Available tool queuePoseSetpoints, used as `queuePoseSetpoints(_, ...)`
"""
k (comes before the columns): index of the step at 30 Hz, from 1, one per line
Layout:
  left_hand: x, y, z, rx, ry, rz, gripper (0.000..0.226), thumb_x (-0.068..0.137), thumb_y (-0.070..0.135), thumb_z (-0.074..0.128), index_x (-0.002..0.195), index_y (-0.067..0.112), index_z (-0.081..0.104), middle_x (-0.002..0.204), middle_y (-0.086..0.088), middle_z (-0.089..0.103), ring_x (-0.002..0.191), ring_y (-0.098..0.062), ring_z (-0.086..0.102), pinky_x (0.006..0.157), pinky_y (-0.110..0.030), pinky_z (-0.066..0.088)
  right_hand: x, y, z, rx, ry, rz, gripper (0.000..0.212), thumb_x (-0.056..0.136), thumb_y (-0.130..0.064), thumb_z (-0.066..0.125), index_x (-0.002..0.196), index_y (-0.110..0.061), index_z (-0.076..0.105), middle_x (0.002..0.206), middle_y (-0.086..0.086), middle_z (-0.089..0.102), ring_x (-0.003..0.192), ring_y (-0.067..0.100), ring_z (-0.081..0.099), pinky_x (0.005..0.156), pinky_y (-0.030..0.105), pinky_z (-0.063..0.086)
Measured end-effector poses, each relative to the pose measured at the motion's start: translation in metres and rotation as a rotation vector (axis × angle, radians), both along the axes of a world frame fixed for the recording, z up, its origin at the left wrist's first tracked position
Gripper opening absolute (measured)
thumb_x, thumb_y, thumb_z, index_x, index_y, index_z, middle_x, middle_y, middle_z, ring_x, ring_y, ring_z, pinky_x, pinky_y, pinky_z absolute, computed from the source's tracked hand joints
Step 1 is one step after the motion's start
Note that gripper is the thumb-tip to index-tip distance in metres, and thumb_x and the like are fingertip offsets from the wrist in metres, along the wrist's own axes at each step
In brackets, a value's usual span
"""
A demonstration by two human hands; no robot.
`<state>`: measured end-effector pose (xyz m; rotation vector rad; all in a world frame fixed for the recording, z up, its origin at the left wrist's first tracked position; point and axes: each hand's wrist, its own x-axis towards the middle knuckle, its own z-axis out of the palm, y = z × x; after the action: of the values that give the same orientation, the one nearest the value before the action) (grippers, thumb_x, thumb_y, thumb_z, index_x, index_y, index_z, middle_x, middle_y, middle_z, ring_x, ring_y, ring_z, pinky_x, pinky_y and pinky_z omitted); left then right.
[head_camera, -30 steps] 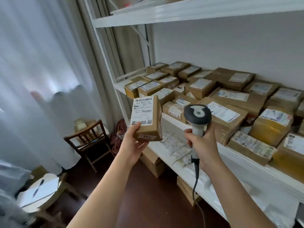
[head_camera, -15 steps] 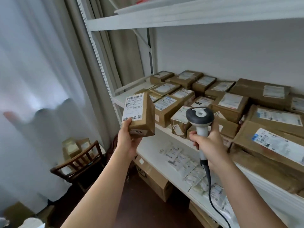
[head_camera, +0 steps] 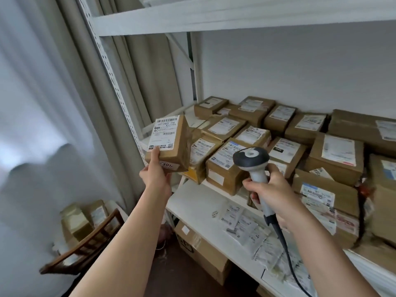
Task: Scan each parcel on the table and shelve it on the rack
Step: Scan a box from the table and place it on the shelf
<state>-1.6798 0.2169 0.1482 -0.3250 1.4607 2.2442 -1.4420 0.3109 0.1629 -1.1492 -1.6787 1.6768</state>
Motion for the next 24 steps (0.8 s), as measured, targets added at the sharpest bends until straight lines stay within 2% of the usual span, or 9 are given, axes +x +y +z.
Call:
queuePoseSetpoints(3,-0.031,0.028,0.001,-0.011,0.016,-0.018,0.061,0.078,0.041,0.079,0.12,0.013,0.046,0.111,-0.01,0.066,0.091,-0.02,0.07,0.073,-0.034,0.059,-0.022,0.021,0.002,-0.028,-0.016,0.048,0.034,0.087,-0.007,0.07,0.112,-0.022,0.054,0.087,0.007,0.065,0.062,0.014,0.058,0.058,0.028,0.048)
queuePoseSetpoints(7,-0.063,0.068,0.009,-0.034,0.031,-0.066,0.055,0.08,0.042,0.077,0.118,0.012,0.051,0.102,-0.01,0.071,0.081,-0.019,0.071,0.054,-0.029,0.058,-0.052,0.051,0.007,-0.051,-0.067,0.092,0.036,0.085,-0.017,0.074,0.113,-0.027,0.053,0.092,0.007,0.068,0.068,0.015,0.062,0.066,0.034,0.05)
queuePoseSetpoints(11,-0.097,0.101,0.012,-0.045,0.042,-0.117,0.057,0.078,0.044,0.078,0.119,0.013,0.054,0.103,-0.008,0.072,0.085,-0.02,0.072,0.076,-0.035,0.061,-0.08,0.075,0.01,-0.037,-0.13,0.098,0.036,0.086,-0.019,0.073,0.114,-0.027,0.052,0.092,0.007,0.068,0.075,0.018,0.065,0.081,0.043,0.055)
queuePoseSetpoints(12,-0.106,0.109,0.012,-0.045,0.041,-0.127,0.059,0.076,0.046,0.079,0.119,0.014,0.055,0.103,-0.007,0.072,0.085,-0.02,0.073,0.076,-0.035,0.062,-0.085,0.079,0.012,-0.042,-0.131,0.088,0.035,0.086,-0.018,0.072,0.114,-0.026,0.051,0.091,0.006,0.068,0.073,0.017,0.065,0.081,0.043,0.054)
queuePoseSetpoints(16,-0.136,0.138,0.013,-0.064,0.039,-0.119,0.066,0.072,0.051,0.08,0.121,0.015,0.055,0.105,-0.006,0.072,0.085,-0.019,0.073,0.059,-0.027,0.059,-0.101,0.09,0.015,-0.037,-0.164,0.049,0.038,0.088,-0.017,0.07,0.118,-0.025,0.048,0.098,0.007,0.066,0.073,0.016,0.064,0.083,0.04,0.054)
queuePoseSetpoints(20,-0.162,0.17,0.022,-0.162,0.044,0.004,0.057,0.072,0.055,0.078,0.109,0.021,0.05,0.11,0.002,0.066,0.088,-0.018,0.068,0.073,-0.033,0.058,-0.115,0.098,0.019,-0.004,-0.206,0.019,0.04,0.088,-0.017,0.07,0.121,-0.019,0.048,0.105,0.008,0.063,0.071,0.014,0.062,0.071,0.032,0.054)
queuePoseSetpoints(22,-0.173,0.183,0.024,-0.24,0.059,0.035,0.052,0.073,0.06,0.074,0.104,0.028,0.048,0.117,0.001,0.058,0.09,-0.018,0.06,0.066,-0.032,0.051,-0.12,0.101,0.02,-0.001,-0.223,0.003,0.037,0.089,-0.017,0.069,0.12,-0.018,0.049,0.106,0.007,0.062,0.069,0.013,0.061,0.068,0.029,0.052)
queuePoseSetpoints(24,-0.184,0.195,0.023,-0.298,0.088,0.027,0.055,0.075,0.064,0.069,0.111,0.027,0.05,0.124,0.001,0.053,0.094,-0.019,0.055,0.064,-0.033,0.045,-0.124,0.104,0.02,-0.008,-0.245,-0.009,0.036,0.09,-0.017,0.069,0.12,-0.018,0.049,0.108,0.006,0.062,0.071,0.014,0.061,0.072,0.033,0.054)
